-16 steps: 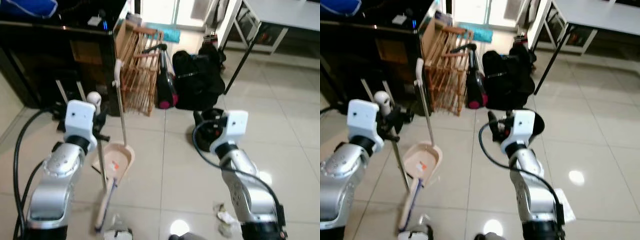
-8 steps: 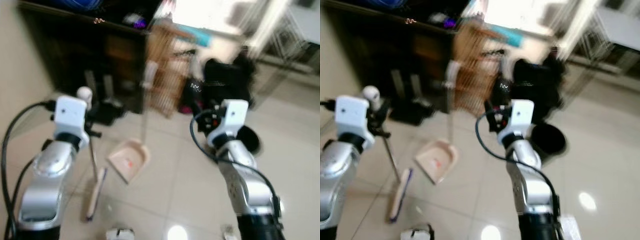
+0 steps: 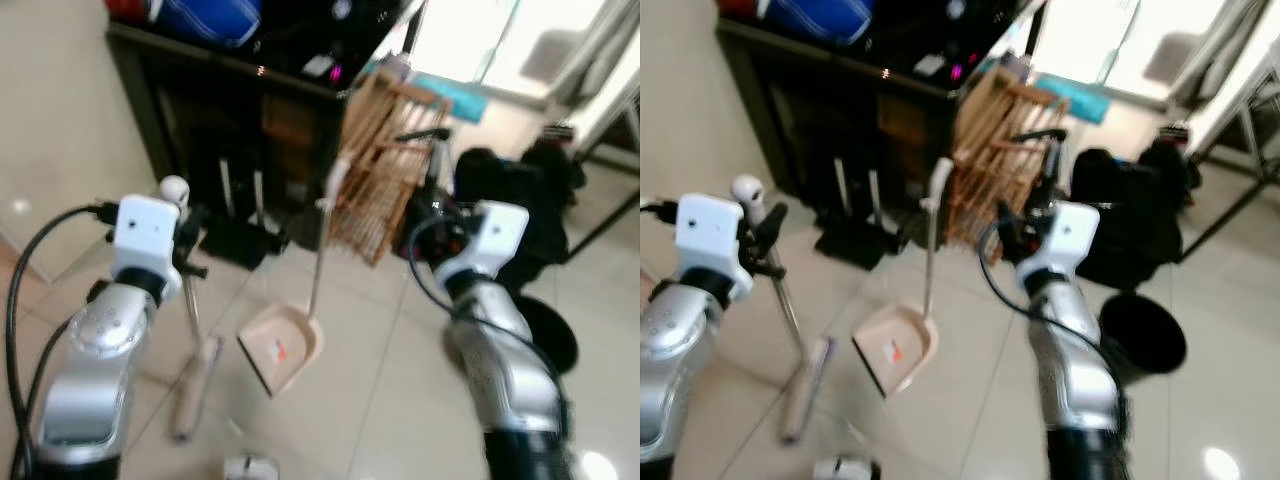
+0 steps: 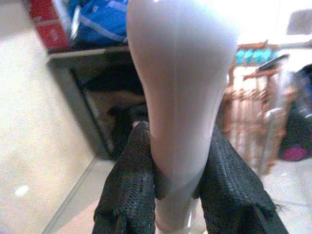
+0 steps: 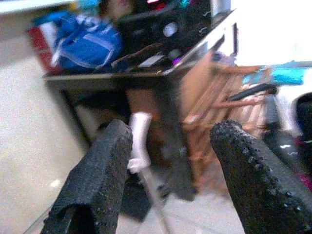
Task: Sweep floor
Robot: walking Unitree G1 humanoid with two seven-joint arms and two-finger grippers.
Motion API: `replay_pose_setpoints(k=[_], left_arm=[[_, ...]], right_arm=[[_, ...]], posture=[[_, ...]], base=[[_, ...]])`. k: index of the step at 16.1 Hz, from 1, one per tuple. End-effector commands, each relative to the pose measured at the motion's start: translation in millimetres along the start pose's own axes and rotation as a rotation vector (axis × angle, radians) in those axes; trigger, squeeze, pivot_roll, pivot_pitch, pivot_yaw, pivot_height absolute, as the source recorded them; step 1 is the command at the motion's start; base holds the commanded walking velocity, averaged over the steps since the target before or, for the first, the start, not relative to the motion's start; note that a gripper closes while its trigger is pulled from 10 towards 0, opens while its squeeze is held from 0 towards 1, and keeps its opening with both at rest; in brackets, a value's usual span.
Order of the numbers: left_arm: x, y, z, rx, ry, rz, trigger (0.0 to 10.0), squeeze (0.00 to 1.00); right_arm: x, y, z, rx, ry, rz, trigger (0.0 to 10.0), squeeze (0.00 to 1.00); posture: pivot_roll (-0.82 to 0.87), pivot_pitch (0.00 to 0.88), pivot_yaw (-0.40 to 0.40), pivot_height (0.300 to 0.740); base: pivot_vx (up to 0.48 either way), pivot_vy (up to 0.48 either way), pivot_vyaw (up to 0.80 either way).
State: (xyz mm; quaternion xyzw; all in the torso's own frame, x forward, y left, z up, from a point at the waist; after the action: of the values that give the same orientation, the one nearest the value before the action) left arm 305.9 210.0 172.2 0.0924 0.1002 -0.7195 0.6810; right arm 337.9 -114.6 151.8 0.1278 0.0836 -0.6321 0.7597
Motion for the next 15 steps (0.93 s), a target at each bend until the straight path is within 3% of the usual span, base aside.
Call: replay_pose_setpoints(k=[1, 3, 8, 9, 10, 15], left_arm=[[2.7, 0.2, 11, 0.042, 0.023, -0.005, 10.0, 0.00], [3.4, -0.5, 11, 0.040, 0.022, -0.004, 10.0, 0.00], [6.6, -4.2, 8, 0.033, 0.022, -0.007, 10.0, 0.00], [7.0, -4.0, 8, 0.033, 0.022, -0.007, 10.0, 0.00], [7.7, -3.7, 8, 0.034, 0.019, -0.008, 10.0, 0.00], [12.1, -8.2, 6, 0.041, 0.007, -0.009, 10.0, 0.00]], right_arm=[[12.6, -2.7, 5, 0.011, -0.019, -0.026, 10.0, 0.00], [9.8, -1.7, 5, 0.008, -0.036, -0.005, 10.0, 0.00], [5.1, -0.4, 6, 0.018, -0.028, 0.032, 10.0, 0.00], [6.6, -0.5, 7, 0.027, -0.015, 0.026, 10.0, 0.00], [11.8, -1.0, 7, 0.033, 0.055, 0.004, 10.0, 0.00], [20.6, -0.5, 1, 0.007, 0.005, 0.072, 10.0, 0.00]], posture=[[0.20, 0.100, -0.094, 0.740], [0.20, 0.100, -0.094, 0.740], [0.20, 0.100, -0.102, 0.740], [0.20, 0.101, -0.102, 0.740], [0.20, 0.100, -0.101, 0.740], [0.20, 0.105, -0.110, 0.740]], base=[[0.398, 0.000, 0.00], [0.401, 0.000, 0.00], [0.400, 0.000, 0.80], [0.401, 0.000, 0.80], [0.379, 0.000, 0.00], [0.000, 0.000, 0.00]])
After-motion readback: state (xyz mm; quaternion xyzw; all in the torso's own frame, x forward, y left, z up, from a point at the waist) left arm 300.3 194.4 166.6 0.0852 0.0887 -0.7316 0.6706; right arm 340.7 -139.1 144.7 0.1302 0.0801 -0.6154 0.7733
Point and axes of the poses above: a point about 5 cm out from each wrist's last joint towards the gripper, its own y axis pointing out of the wrist towards the gripper, its own z axis along the axis of the wrist's last joint, x = y × z, the point moved 4 cm from there along y, pointing out of the wrist towards the gripper, and after that the axes turned 1 degree about -y, right-handed, at the moved point
